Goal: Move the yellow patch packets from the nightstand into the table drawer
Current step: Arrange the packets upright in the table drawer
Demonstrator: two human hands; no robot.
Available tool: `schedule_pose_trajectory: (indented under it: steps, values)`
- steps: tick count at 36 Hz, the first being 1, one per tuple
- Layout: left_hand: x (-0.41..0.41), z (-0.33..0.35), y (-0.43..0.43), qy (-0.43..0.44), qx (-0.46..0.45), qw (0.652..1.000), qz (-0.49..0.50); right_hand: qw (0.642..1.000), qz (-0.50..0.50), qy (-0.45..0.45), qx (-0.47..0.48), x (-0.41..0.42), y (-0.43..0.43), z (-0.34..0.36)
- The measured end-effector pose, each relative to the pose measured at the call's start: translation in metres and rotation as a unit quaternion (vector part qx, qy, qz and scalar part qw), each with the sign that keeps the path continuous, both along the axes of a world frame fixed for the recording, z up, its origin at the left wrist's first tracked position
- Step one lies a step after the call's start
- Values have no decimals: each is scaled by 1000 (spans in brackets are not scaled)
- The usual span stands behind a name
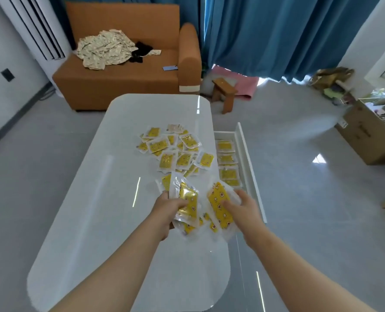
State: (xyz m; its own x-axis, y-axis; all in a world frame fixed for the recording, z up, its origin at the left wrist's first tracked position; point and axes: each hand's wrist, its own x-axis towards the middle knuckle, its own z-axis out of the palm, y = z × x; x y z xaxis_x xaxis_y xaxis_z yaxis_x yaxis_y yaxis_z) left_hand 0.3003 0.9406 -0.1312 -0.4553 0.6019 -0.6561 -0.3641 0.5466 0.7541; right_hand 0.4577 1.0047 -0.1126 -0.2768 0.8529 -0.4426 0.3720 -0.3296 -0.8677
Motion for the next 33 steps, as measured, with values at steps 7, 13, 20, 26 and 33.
schedule_pose_trajectory:
  steps: [7,13,20,26,33]
  values:
    - [62,-14,77,-9,-16,1000,13,999,29,-19,30,56,81,-1]
    - [108,-30,172,-37,0,999,1,994,50,-86,45,101,171,-13]
    - [123,-42,283,-49,2,999,23,990,88,-109,22,108,295,-27]
    - [112,-44,340,-35,-20,997,67,987,124,-101,-5,90,375,-37]
    - [100,-54,374,-34,-51,988,141,969,224,-102,-13,51,441,-61]
